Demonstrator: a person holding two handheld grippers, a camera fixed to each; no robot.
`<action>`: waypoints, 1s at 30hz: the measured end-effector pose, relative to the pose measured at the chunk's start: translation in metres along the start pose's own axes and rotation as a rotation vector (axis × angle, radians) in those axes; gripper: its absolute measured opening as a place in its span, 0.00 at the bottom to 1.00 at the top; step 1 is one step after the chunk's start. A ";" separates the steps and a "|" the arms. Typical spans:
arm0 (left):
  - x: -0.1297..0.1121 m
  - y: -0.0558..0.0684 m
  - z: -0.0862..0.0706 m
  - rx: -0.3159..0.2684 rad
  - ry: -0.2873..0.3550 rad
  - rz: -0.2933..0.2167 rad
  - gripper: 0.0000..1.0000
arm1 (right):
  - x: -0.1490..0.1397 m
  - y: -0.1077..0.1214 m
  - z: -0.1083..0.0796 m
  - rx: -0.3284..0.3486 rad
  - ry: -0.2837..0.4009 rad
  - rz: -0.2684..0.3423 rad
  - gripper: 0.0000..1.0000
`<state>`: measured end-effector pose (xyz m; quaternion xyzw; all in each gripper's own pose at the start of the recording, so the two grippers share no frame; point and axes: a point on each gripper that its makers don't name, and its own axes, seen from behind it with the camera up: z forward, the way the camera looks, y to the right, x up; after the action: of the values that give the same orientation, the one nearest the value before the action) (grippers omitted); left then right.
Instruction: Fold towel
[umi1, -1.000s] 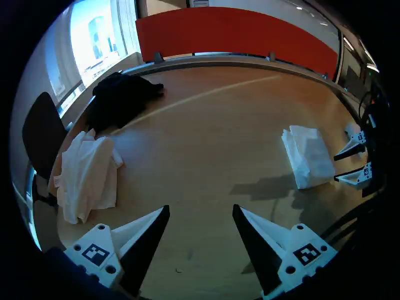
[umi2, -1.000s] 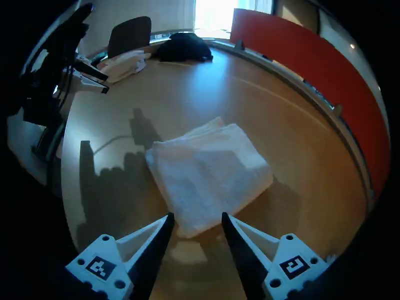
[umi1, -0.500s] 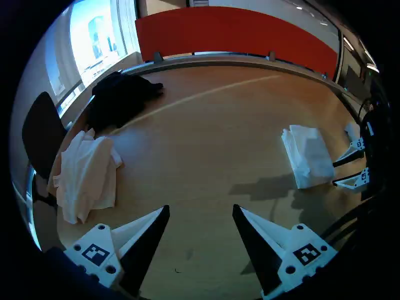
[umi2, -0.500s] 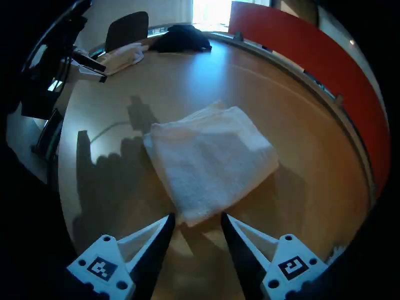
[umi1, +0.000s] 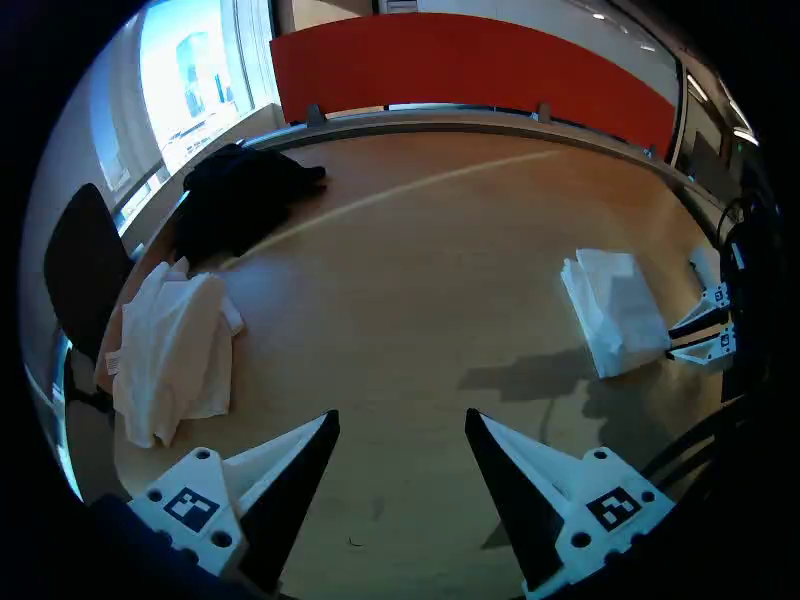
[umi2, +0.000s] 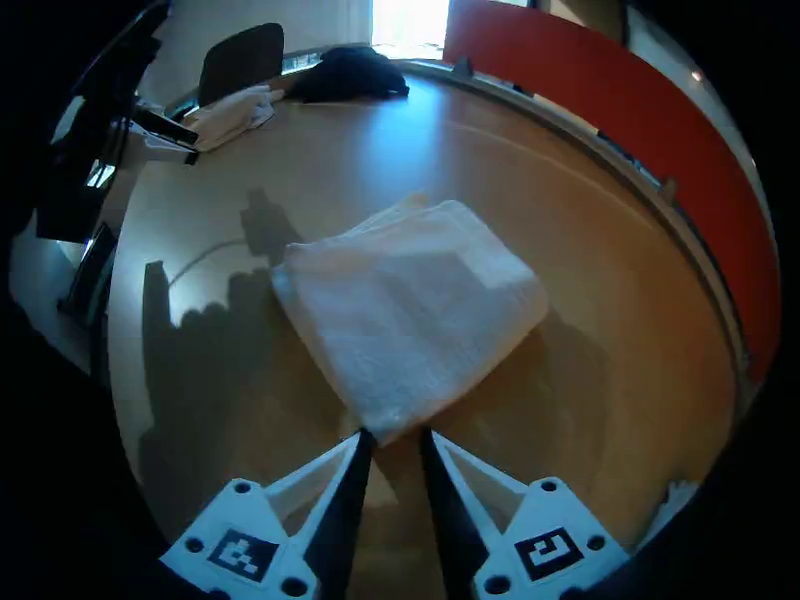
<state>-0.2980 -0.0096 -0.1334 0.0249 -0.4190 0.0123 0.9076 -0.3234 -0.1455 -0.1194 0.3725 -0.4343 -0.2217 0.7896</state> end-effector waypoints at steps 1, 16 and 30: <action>0.000 0.000 0.000 0.000 0.000 0.000 0.93 | 0.000 0.001 0.000 -0.002 0.001 0.004 0.20; 0.002 0.003 0.001 -0.003 0.002 0.004 0.93 | 0.007 0.005 -0.004 -0.005 0.035 0.016 0.07; 0.010 0.003 0.000 -0.005 0.017 0.006 0.93 | 0.061 0.031 -0.036 -0.076 0.148 -0.042 0.07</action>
<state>-0.2917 -0.0068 -0.1259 0.0213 -0.4115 0.0144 0.9110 -0.2601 -0.1532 -0.0760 0.3670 -0.3580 -0.2264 0.8282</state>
